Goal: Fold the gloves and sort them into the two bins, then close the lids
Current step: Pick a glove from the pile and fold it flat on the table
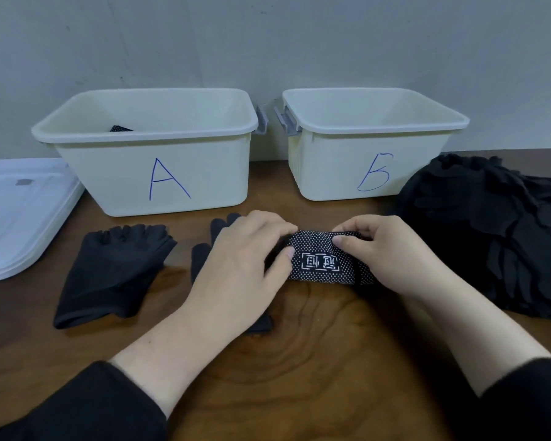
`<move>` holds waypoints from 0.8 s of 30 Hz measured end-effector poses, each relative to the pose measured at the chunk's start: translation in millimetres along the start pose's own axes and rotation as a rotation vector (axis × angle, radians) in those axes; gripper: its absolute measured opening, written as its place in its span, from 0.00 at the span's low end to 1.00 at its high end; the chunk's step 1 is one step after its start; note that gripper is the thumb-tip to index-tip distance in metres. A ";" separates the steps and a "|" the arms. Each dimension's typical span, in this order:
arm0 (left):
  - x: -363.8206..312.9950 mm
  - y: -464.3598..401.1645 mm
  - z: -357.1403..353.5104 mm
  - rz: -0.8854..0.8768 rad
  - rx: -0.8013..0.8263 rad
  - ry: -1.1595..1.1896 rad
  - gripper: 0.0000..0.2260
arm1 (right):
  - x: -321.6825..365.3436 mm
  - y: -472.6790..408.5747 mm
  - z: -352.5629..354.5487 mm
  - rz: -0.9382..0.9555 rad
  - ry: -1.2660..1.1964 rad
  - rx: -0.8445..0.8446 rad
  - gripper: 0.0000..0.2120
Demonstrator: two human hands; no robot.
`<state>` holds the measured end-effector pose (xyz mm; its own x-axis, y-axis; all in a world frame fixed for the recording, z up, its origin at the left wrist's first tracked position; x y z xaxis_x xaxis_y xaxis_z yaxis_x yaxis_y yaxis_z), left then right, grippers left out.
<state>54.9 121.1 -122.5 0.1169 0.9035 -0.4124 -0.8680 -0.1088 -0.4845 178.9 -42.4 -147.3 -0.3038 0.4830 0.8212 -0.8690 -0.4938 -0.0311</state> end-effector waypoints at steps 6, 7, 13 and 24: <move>-15.1 4.1 -29.8 -0.142 0.296 -0.168 0.23 | -13.7 -14.9 -2.5 -0.037 0.169 -0.067 0.05; -13.2 5.2 -35.3 -0.140 0.336 -0.195 0.23 | -13.7 -15.0 -1.6 -0.040 0.170 -0.066 0.05; -6.6 7.0 -39.6 -0.123 0.352 -0.188 0.22 | 0.9 -21.5 4.2 -0.033 0.162 0.034 0.06; 9.0 -1.7 -6.9 0.103 0.077 0.101 0.07 | 42.0 -48.7 -43.4 -0.040 0.674 0.679 0.29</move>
<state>60.8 126.5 -130.8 0.0697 0.8426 -0.5341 -0.9117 -0.1635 -0.3768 191.6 33.3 -136.1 -0.6236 0.7189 0.3073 -0.5364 -0.6794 0.5007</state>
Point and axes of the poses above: each hand's wrist, its own y-axis away from the middle knuckle, its own z-axis out of the back of the hand, x = y × z, the point moved 8 cm from there along -y, towards the middle knuckle, and after that the axes turned 3 degrees about -y, right-handed, at the moved point
